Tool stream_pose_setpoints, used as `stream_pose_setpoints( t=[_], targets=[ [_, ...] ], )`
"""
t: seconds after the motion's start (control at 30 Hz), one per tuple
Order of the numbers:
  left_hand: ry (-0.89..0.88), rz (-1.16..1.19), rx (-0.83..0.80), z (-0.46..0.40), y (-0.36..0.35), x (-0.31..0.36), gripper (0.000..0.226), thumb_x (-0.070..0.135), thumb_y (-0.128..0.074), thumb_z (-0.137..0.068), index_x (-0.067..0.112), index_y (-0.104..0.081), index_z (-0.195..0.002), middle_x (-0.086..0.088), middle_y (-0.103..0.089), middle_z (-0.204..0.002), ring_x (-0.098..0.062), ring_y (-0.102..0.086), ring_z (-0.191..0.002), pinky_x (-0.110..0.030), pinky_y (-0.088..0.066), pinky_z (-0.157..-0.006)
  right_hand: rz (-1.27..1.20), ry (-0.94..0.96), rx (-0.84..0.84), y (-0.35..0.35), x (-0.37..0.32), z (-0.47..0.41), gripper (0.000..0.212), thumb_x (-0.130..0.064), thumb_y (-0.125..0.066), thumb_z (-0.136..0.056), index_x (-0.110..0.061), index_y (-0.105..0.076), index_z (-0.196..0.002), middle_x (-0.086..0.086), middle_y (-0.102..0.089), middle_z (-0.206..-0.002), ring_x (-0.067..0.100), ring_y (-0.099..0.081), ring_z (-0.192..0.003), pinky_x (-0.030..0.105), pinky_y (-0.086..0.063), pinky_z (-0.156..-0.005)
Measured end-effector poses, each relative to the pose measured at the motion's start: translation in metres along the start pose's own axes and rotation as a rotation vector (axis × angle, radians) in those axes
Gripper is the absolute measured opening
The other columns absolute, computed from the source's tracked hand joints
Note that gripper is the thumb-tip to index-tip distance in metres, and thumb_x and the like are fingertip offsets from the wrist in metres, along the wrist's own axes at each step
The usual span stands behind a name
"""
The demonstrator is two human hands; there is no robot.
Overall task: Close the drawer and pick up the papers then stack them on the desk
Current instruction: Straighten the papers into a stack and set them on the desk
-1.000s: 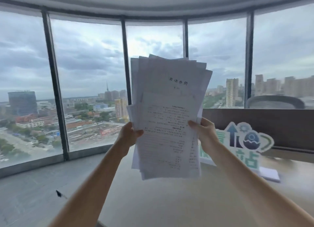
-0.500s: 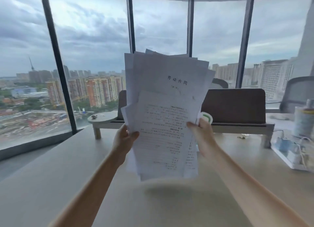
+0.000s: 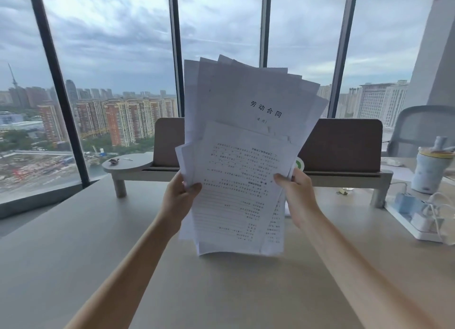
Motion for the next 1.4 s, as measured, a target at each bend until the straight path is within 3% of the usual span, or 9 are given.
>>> stream_pose_setpoints(
  t=[0.17,0.3,0.43,0.63,0.8,0.93,1.1,1.23,1.4],
  targets=[
    [-0.007,0.010,-0.007,0.021,-0.004,0.001,0.033,0.000,-0.063,-0.083,0.027,-0.065,-0.101,-0.013,-0.072,-0.106,-0.030,-0.067,-0.096,-0.036,-0.054,-0.079,-0.005,-0.029,-0.014,0.008,0.001,0.015,0.022,0.000,-0.056,-0.090,-0.004,-0.067,-0.108,0.004,-0.076,-0.103,0.020,-0.073,-0.094,0.031,-0.055,-0.072],
    [0.012,0.022,0.002,0.026,-0.010,0.000,0.028,0.000,-0.064,-0.085,0.022,-0.064,-0.101,-0.002,-0.072,-0.096,-0.021,-0.068,-0.089,-0.025,-0.053,-0.070,-0.024,-0.034,-0.041,0.007,0.000,0.017,0.019,0.002,-0.055,-0.090,0.005,-0.056,-0.109,0.004,-0.069,-0.096,0.016,-0.068,-0.085,0.024,-0.050,-0.064],
    [-0.031,-0.048,-0.029,0.021,-0.014,0.000,0.026,0.010,-0.067,-0.083,0.023,-0.065,-0.107,-0.002,-0.073,-0.104,-0.020,-0.070,-0.095,-0.036,-0.057,-0.081,-0.027,0.035,-0.115,0.001,-0.009,0.012,0.022,0.002,-0.054,-0.091,-0.012,-0.059,-0.108,-0.008,-0.074,-0.091,0.009,-0.073,-0.088,0.018,-0.053,-0.064],
    [-0.077,-0.130,-0.018,0.015,-0.009,0.006,0.025,0.033,-0.066,-0.086,0.016,-0.064,-0.104,-0.005,-0.073,-0.100,-0.020,-0.069,-0.091,-0.037,-0.055,-0.076,0.025,0.145,-0.163,-0.005,-0.019,0.009,0.033,-0.001,-0.055,-0.091,-0.021,-0.061,-0.117,-0.005,-0.076,-0.107,0.015,-0.071,-0.102,0.034,-0.055,-0.086],
    [-0.082,0.004,-0.060,0.013,-0.015,0.013,0.024,0.020,-0.062,-0.092,0.012,-0.064,-0.115,-0.002,-0.072,-0.102,-0.002,-0.069,-0.081,-0.016,-0.054,-0.064,0.060,0.147,-0.155,-0.004,-0.018,0.005,0.034,-0.015,-0.064,-0.088,-0.029,-0.057,-0.118,-0.011,-0.073,-0.107,0.012,-0.069,-0.103,0.042,-0.055,-0.091],
    [-0.053,0.104,-0.099,0.014,-0.019,0.007,0.024,0.025,-0.060,-0.093,0.016,-0.064,-0.115,-0.006,-0.070,-0.108,-0.014,-0.070,-0.092,-0.020,-0.055,-0.066,0.042,0.145,-0.159,-0.006,-0.016,0.009,0.030,-0.013,-0.064,-0.090,-0.028,-0.054,-0.114,-0.026,-0.070,-0.091,-0.002,-0.070,-0.089,0.034,-0.055,-0.084],
    [0.087,0.111,-0.160,0.015,-0.027,-0.027,0.024,0.044,-0.058,-0.090,0.030,-0.068,-0.107,-0.003,-0.072,-0.113,-0.022,-0.068,-0.105,-0.041,-0.055,-0.089,0.063,0.069,-0.165,-0.001,0.010,0.013,0.039,-0.019,-0.070,-0.087,-0.026,-0.054,-0.122,-0.007,-0.071,-0.116,0.014,-0.069,-0.107,0.049,-0.053,-0.097],
    [0.096,0.119,-0.204,0.011,-0.036,-0.041,0.031,0.037,-0.061,-0.091,0.017,-0.067,-0.114,-0.004,-0.074,-0.109,-0.021,-0.070,-0.101,-0.030,-0.056,-0.081,0.078,0.040,-0.159,0.000,0.030,0.012,0.041,-0.011,-0.068,-0.088,-0.022,-0.054,-0.125,-0.005,-0.071,-0.118,0.018,-0.068,-0.109,0.053,-0.052,-0.099],
    [-0.041,0.040,-0.077,0.002,-0.041,-0.028,0.007,0.021,-0.062,-0.092,0.016,-0.068,-0.093,0.004,-0.072,-0.087,-0.015,-0.069,-0.080,-0.017,-0.055,-0.061,0.060,0.091,-0.090,-0.005,0.024,0.004,0.040,-0.007,-0.061,-0.092,-0.020,-0.051,-0.128,-0.004,-0.070,-0.120,0.015,-0.067,-0.110,0.045,-0.053,-0.098]
  ],
)
Point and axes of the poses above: each hand's wrist, its own z-axis away from the middle knuckle, its own y-axis out of the back of the hand, x = y × z, the point moved 7 cm from there along -z, towards the middle knuckle
